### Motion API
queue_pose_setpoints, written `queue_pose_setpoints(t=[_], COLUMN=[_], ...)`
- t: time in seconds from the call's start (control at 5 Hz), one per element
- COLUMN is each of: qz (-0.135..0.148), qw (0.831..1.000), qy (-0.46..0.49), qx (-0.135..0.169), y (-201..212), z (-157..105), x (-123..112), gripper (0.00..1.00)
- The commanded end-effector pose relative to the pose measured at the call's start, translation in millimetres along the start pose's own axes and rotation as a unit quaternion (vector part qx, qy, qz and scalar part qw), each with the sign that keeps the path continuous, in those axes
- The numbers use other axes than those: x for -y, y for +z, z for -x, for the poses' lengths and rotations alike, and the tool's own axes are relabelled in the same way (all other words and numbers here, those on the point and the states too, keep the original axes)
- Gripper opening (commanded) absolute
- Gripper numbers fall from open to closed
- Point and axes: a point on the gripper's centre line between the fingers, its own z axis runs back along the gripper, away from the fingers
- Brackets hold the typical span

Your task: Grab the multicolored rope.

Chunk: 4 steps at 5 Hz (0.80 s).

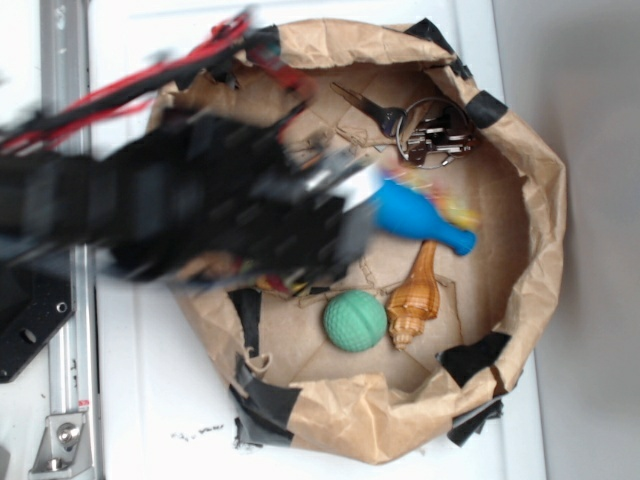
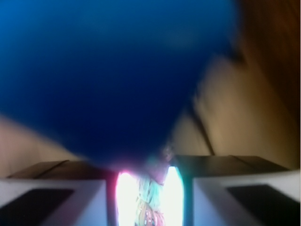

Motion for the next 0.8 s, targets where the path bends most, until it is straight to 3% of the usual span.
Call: queue_pose_setpoints(t=[0.0, 0.4, 0.6], qz=[0.042, 0.032, 0.054], qw=[0.985, 0.984, 0.988], qy=[-0.153, -0.16, -0.11], qx=[0.067, 0.07, 0.091], y=[60.1, 69.0, 77.8], z=[-17.0, -35.3, -34.0], x=[27.3, 9.5, -17.0], gripper=[0.0, 0.0, 0.0])
